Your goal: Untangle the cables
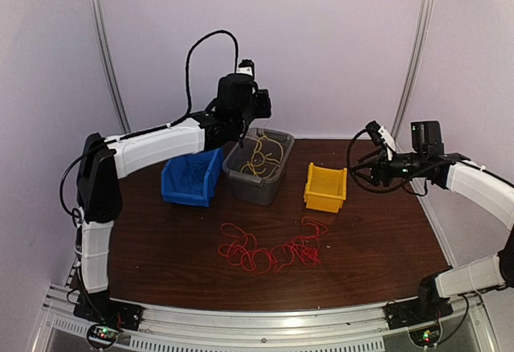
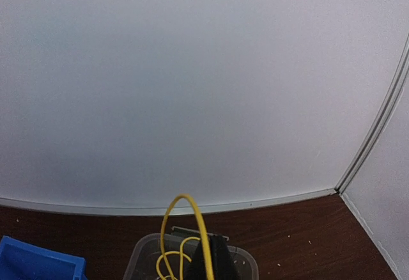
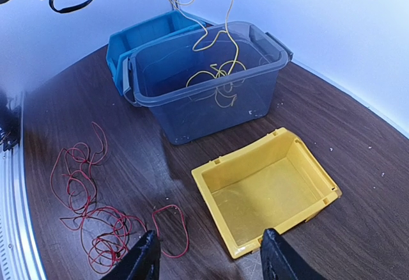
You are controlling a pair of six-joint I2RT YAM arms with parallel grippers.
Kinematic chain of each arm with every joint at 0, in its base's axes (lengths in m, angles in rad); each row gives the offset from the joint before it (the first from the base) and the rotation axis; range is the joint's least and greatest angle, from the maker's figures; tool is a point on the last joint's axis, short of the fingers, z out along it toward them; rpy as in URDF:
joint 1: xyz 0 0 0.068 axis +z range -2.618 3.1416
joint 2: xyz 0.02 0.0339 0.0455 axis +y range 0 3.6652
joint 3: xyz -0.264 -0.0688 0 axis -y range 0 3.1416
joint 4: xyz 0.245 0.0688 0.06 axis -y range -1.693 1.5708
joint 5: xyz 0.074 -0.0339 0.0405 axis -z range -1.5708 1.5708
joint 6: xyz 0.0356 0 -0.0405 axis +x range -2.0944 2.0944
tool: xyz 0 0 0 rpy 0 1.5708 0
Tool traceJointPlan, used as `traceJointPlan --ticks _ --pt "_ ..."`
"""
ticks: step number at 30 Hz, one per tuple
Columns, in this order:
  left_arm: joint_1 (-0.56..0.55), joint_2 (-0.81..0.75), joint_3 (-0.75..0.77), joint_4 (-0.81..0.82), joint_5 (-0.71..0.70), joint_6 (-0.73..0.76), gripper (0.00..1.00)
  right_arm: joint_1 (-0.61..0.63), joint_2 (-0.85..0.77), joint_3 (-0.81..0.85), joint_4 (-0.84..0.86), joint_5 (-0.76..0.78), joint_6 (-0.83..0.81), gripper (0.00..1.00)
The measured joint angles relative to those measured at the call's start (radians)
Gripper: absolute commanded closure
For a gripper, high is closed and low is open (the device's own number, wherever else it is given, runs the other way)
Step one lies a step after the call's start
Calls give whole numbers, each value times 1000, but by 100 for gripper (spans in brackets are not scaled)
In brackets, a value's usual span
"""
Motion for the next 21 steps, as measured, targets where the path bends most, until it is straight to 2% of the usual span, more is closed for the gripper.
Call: traceJointPlan --ticks 6,7,8,9,10,11,13,21 --pt "5 75 14 0 14 -53 98 -14 0 -16 7 -6 1 45" --pt "8 84 14 -3 26 -63 93 -17 0 -18 6 -7 1 45" --pt "11 92 16 -10 38 -74 82 -19 0 -18 7 -8 1 45" --pt "15 98 18 -18 55 -83 59 -22 0 -18 7 -8 1 45" --pt "19 104 24 -27 68 -88 47 -24 0 -18 7 -8 1 45" --pt "24 110 32 -41 88 -98 39 -25 0 -18 7 -9 1 44" --pt "35 117 45 -63 117 -114 31 -28 0 -18 8 -10 1 44" --pt "47 115 71 -118 186 -127 30 -30 18 -18 13 -17 1 44"
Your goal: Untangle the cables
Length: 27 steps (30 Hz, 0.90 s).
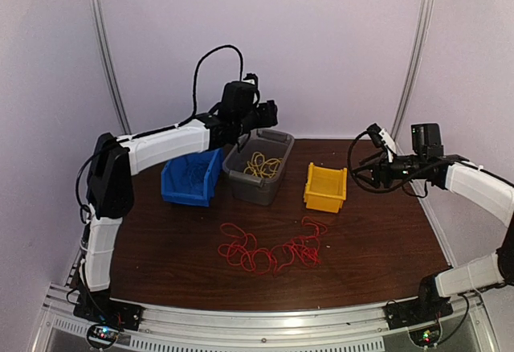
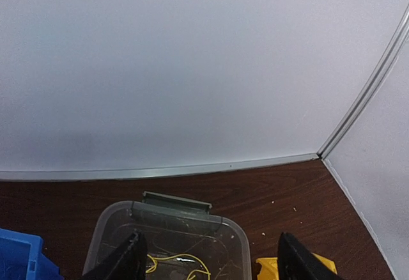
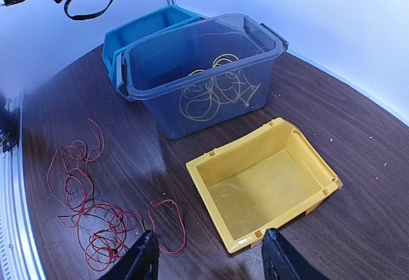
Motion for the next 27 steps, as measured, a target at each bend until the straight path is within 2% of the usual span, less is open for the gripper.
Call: traceJointPlan --ticks 3,10,14,20,22,25,27 --pt "-1 -34 -44 7 57 5 30 0 2 0 0 0 0 44" --pt "-35 -282 -315 72 177 106 29 0 5 0 0 0 -4 44" --pt "-90 -438 -441 106 236 188 19 0 16 0 0 -4 -5 44" --pt "-179 -560 -601 100 282 272 18 -2 37 0 -1 -30 -12 44" --pt "-206 -576 -665 88 292 295 19 -2 47 0 -2 -35 -23 46" --pt "-245 -573 -716 3 246 308 32 0 62 0 -19 -39 -56 49" --pt "-263 -564 -728 -68 222 301 32 11 72 3 -50 -39 -93 52"
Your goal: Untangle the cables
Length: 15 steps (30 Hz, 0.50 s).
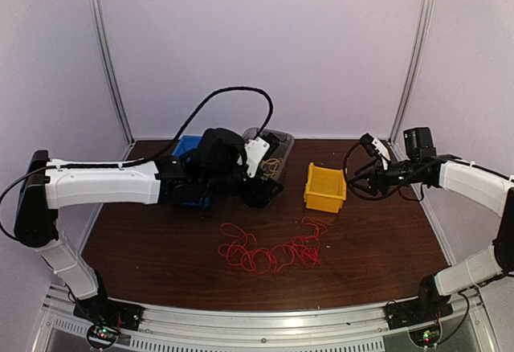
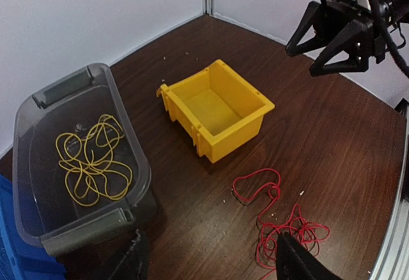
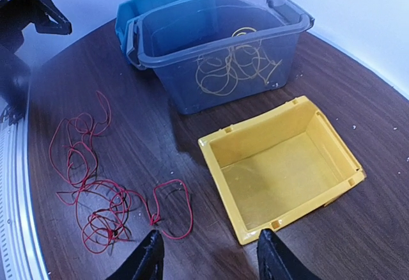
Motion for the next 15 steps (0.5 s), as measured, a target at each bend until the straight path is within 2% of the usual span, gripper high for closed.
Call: traceJointPlan --ticks 4,9,12,15 --pt "-18 -27 -127 -24 17 -19 32 45 13 19 -74 12 -96 62" --pt "-68 -46 -294 37 98 -44 27 179 87 104 -195 68 -224 65" --pt "-115 25 -276 113 96 -54 26 230 129 108 -235 85 -257 65" --pt "-140 177 -155 170 92 -66 28 228 151 108 -268 103 -264 64"
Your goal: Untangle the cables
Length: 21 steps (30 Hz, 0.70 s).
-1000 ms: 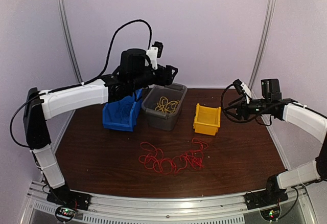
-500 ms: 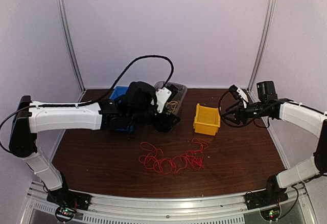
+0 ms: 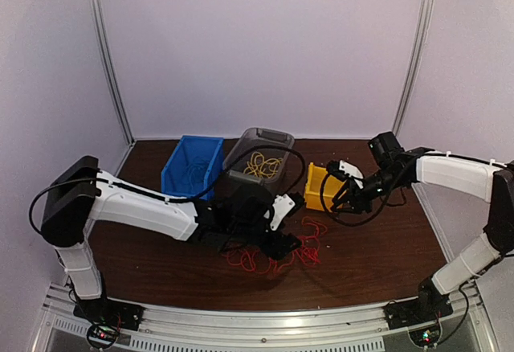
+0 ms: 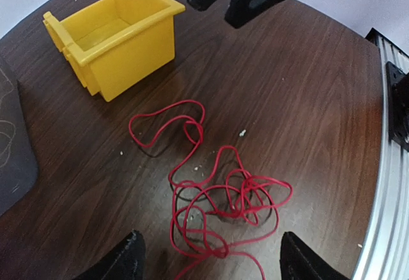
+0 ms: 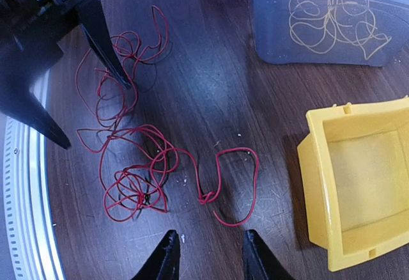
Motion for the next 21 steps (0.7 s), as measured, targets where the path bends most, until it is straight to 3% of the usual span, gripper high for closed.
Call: traceJointPlan --ticks 6,11,15,21 --pt "5 241 196 27 -1 -5 38 -53 -29 -2 -34 14 -10 61" --pt "5 273 212 -23 5 -8 52 -88 -50 -20 -43 31 -28 58" --pt "5 208 82 -29 -2 -30 55 -79 -40 -49 -45 59 -49 58" --pt "8 -10 -205 -85 -95 -105 58 16 31 -54 -27 98 -63 59"
